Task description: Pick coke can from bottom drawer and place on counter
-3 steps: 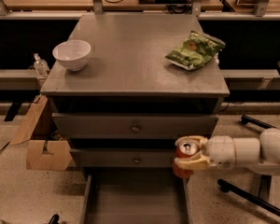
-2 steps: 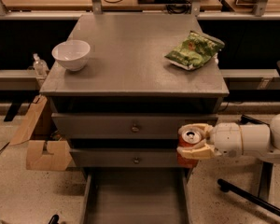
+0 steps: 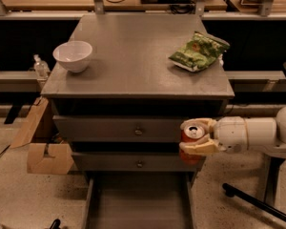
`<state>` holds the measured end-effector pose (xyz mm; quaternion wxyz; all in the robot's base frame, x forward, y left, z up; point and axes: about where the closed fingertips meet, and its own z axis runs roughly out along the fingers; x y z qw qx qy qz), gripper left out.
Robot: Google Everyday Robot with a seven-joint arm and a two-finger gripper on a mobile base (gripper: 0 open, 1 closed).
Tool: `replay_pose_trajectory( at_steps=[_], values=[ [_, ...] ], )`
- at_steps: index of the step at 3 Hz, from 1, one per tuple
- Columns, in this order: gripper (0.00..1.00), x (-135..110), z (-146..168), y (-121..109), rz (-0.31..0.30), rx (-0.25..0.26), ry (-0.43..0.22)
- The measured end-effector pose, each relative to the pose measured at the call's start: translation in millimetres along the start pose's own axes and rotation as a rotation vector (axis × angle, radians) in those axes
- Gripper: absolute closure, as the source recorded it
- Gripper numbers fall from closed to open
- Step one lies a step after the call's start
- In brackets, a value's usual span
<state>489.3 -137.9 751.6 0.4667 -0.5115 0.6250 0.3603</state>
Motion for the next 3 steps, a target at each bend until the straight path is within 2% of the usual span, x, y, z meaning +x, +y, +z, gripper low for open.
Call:
replay_pose_trajectory(
  at_steps=[1,2,3],
  values=[
    [1.0,-69.0,-11.9,-16.8,-0.021,0.019,-0.011],
    [1.0,-161.5,-17.9,-48.1,-0.057,0.058,-0.009],
    [1.0,-234.4,-2.4,-91.7,-0.09,0.086,-0.026]
  ],
)
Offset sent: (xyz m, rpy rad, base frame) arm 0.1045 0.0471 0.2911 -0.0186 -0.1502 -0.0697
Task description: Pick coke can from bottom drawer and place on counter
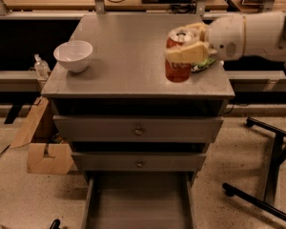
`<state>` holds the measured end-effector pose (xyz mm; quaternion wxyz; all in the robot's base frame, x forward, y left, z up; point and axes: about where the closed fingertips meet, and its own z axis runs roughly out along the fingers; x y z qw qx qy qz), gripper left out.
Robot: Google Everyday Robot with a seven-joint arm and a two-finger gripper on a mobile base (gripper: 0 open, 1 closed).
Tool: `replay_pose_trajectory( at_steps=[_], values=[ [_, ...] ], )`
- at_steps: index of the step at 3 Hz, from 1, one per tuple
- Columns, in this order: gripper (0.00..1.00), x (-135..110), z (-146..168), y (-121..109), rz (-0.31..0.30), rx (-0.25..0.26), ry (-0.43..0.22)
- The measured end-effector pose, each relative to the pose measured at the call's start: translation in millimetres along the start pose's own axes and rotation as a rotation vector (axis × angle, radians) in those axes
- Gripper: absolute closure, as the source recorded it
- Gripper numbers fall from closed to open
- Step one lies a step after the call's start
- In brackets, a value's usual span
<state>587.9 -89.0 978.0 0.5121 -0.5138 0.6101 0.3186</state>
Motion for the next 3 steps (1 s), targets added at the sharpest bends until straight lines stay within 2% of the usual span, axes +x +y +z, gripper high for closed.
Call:
replay_pose_trajectory(
  at_steps=[1,2,3],
  values=[
    [1.0,-39.3,35.2,-61.2,-0.026,0.055,-0.036],
    [1.0,-61.5,60.3,-118.2,-0.07,0.13,-0.031],
    [1.0,-61.4,60.5,-118.4,-0.069,0.131,-0.032]
  ],
)
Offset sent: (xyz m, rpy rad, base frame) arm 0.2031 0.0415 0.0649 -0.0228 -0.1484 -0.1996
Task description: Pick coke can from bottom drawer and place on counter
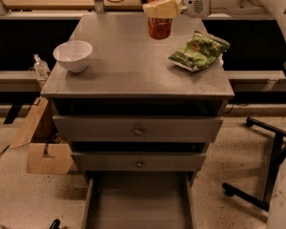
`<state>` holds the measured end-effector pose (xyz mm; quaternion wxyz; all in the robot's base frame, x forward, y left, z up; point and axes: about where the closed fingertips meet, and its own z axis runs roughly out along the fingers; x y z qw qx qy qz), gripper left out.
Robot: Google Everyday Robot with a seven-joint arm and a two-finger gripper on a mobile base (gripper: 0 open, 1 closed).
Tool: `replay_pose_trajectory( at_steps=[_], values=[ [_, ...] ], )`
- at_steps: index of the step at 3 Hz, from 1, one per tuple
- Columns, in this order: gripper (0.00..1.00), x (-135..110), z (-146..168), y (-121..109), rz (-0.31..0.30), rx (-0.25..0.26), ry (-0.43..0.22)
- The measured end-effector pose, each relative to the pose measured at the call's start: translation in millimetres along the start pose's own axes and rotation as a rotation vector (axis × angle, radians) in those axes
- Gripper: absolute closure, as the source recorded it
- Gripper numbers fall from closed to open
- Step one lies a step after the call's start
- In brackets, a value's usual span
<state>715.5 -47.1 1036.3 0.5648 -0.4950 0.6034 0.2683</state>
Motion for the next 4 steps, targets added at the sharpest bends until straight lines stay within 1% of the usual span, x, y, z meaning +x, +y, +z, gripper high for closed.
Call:
replay_pose_trajectory(
  at_steps=[1,2,3,4],
  values=[
    [1.0,21.4,32.2,-55.6,0.099,0.112,-0.005],
    [1.0,49.3,57.5,-105.9,0.177,0.221,-0.003],
    [1.0,91.5,90.4,-147.1,0.256,0.346,0.025],
    [1.0,121.3,114.3,-158.4,0.289,0.405,0.064]
  ],
)
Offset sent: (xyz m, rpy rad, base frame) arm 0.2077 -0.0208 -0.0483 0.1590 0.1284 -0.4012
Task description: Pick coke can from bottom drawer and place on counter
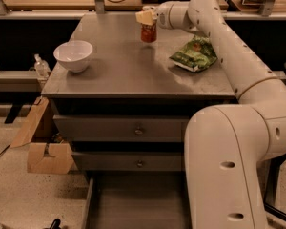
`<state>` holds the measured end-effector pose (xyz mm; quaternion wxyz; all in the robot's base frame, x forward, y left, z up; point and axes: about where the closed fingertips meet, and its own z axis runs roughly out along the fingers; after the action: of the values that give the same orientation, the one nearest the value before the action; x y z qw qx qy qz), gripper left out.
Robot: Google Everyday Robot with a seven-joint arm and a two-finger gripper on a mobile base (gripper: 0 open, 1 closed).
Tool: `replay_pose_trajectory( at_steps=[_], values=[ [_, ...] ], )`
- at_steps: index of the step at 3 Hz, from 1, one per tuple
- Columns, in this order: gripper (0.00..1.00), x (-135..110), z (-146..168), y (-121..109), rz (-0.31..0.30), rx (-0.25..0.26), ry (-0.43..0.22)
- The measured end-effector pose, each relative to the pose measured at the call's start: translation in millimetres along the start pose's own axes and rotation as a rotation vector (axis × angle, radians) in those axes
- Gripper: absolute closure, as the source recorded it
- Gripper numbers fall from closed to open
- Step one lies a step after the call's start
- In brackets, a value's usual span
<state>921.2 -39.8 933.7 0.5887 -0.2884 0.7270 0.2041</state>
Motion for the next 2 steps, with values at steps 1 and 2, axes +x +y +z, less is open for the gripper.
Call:
replay_pose_trajectory(
  at_steps=[1,2],
  values=[
    [1.0,23.6,28.5,6.3,-0.005,0.032,0.012],
    [0.97,23.6,38.4,13.5,-0.013,0.028,0.013]
  ],
)
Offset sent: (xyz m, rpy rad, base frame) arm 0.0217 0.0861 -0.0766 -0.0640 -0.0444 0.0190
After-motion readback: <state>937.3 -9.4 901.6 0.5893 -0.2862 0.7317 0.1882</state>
